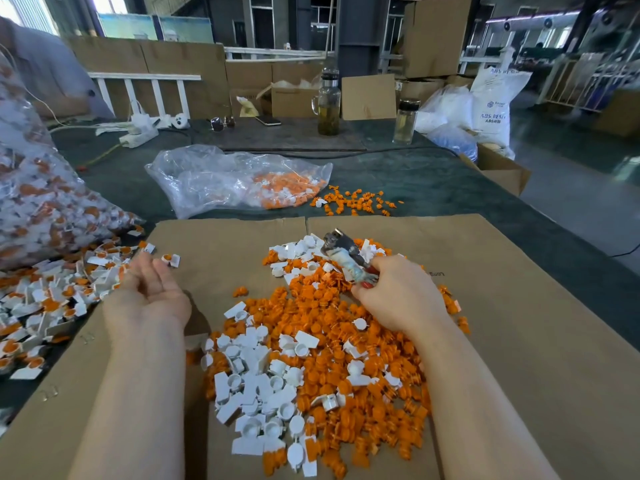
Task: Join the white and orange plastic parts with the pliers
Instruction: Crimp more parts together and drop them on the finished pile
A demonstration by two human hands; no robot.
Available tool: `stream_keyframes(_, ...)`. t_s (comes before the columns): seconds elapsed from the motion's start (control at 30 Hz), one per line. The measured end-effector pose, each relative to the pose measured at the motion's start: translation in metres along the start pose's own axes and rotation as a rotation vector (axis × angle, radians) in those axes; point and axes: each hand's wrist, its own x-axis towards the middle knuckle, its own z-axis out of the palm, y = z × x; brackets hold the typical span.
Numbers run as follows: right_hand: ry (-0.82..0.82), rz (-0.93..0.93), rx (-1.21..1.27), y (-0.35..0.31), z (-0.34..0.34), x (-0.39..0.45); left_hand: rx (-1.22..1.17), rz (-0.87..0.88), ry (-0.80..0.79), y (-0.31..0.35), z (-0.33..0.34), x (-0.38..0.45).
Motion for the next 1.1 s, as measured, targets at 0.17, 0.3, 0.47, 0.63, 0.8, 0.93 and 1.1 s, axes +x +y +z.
stream_keyframes(0.17,-0.037,-0.042,-0.022,0.000,-0.002,-0.002,0.465,-0.093,-0.087,-0.007,0.011,-0.005)
stream_keyframes(0.3,-0.114,-0.110,-0.033,-0.005,-0.001,-0.002,1.183,0.027,-0.274,-0.021,0.013,-0.012)
stream_keyframes(0.47,-0.098,-0.142,-0.112,-0.010,0.005,-0.003,1.837,0.274,-0.497,-0.035,0.002,-0.019)
stream_keyframes(0.63,-0.074,-0.101,-0.142,-0.008,0.009,-0.002,2.455,0.306,-0.503,-0.031,0.003,-0.018)
stream_keyframes(0.8,-0.076,-0.111,-0.166,-0.011,0.008,-0.003,2.534,0.211,-0.516,-0.027,0.005,-0.019)
stream_keyframes(0.93,-0.043,-0.096,-0.135,-0.012,0.007,-0.003,2.476,0.160,-0.599,-0.026,0.007,-0.021)
stream_keyframes(1.1,0.040,-0.084,-0.071,-0.013,0.005,-0.004,2.275,0.263,-0.690,-0.025,0.004,-0.027)
